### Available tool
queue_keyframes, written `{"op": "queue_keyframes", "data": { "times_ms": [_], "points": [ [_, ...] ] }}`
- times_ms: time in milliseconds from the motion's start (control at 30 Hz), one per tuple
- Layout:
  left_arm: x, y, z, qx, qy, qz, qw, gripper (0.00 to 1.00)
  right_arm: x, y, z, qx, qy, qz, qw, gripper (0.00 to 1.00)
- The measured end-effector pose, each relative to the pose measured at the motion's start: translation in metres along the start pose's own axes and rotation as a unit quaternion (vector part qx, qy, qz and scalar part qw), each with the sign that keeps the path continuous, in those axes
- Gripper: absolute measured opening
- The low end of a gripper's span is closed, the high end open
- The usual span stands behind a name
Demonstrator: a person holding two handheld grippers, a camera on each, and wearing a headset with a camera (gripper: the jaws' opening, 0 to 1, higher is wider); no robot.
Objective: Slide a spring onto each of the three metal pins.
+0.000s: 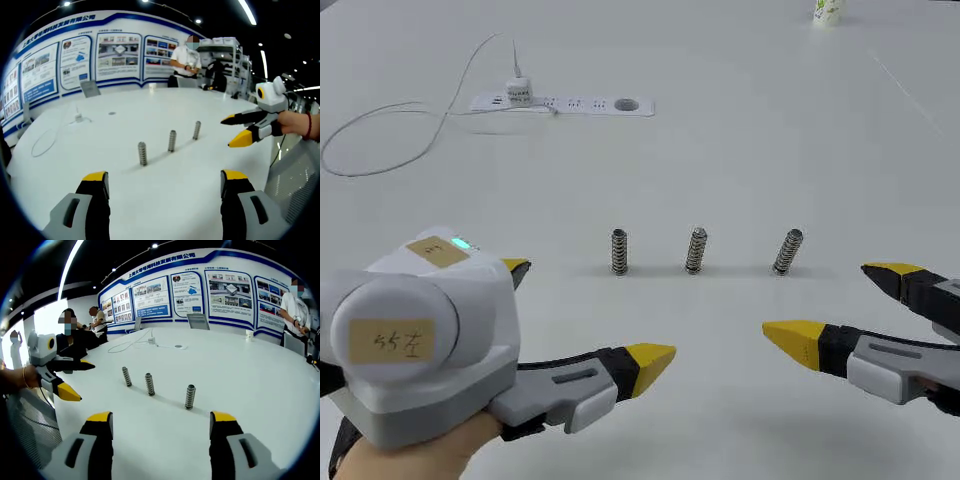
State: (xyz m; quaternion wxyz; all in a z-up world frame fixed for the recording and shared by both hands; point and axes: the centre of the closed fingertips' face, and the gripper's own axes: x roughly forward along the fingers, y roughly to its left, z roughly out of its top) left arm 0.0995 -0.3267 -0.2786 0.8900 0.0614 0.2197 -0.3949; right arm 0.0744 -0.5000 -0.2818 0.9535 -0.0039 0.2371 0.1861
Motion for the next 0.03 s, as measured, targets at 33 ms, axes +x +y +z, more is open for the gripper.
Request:
{"op": "queue_keyframes", "data": {
  "times_ms": [33],
  "points": [
    [0.0001, 0.0002, -0.0004, 0.0, 0.001, 0.001, 1.0, 0.94, 0.0001, -0.0001, -0.0003, -0.001, 0.0, 0.0, 1.0, 0.81]
  ]
}}
